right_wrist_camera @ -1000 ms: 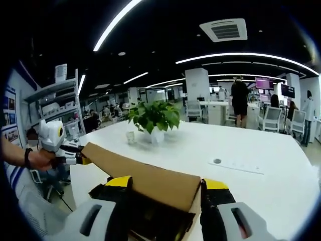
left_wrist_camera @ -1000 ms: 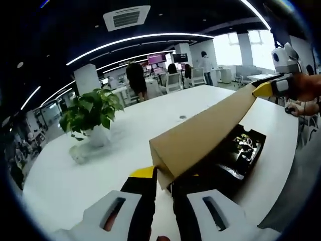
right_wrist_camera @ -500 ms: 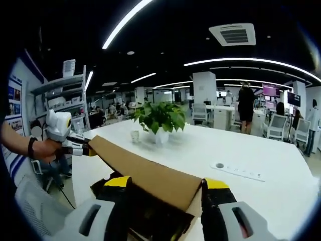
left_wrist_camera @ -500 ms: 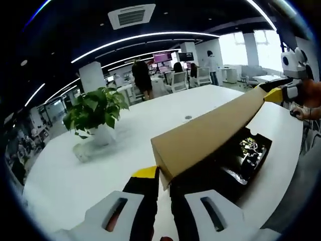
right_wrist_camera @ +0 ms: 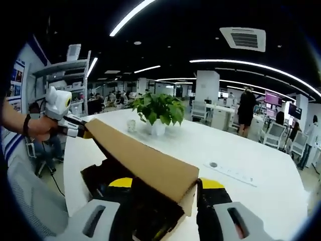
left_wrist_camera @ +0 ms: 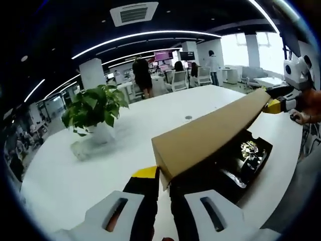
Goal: Operate the shoe box by opening the lid, removing the specified soft item, and placing it in the target area until the item is outside and the box remains undamaged.
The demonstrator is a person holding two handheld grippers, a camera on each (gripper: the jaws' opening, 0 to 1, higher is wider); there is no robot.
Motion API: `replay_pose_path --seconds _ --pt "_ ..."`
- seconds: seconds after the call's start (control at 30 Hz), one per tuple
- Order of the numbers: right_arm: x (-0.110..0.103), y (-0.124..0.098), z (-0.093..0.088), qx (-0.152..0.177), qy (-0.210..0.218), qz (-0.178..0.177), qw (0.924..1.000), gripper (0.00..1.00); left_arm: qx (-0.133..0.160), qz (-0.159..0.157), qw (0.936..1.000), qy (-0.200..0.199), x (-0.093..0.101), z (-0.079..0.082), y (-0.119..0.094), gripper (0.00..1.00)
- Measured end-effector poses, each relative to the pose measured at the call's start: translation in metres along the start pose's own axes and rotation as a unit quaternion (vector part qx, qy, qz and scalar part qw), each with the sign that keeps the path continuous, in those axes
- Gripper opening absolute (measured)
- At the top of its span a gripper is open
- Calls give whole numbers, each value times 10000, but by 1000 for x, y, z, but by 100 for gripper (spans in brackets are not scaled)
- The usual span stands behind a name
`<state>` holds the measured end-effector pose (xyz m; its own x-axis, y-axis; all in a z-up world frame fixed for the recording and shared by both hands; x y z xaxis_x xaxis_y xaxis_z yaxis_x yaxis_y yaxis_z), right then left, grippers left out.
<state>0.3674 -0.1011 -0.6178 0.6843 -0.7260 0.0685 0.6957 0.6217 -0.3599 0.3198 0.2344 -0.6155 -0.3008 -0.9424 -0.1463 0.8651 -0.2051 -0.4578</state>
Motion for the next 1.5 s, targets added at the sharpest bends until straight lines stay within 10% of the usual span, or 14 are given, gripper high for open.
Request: replay_pose_path --seconds 0.53,1.5 --pt "20 17 -1 -221 -205 -526 9982 11 10 -65 9999 -110 -5 5 5 5" --pt "35 31 4 -277 -223 -616 9975 6 -4 -13 9997 -250 -14 7 28 4"
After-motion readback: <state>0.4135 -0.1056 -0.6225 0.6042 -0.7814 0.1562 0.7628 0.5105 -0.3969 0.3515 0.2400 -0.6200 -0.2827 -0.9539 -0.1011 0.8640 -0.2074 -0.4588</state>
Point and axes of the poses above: the point that each gripper's makers call its tool centre point, and the gripper's own axes: y roughly forward along the fingers, x roughly to its right, z roughly out of its top, the point moved 10 cm from there along -y, roughly backward along the fingers
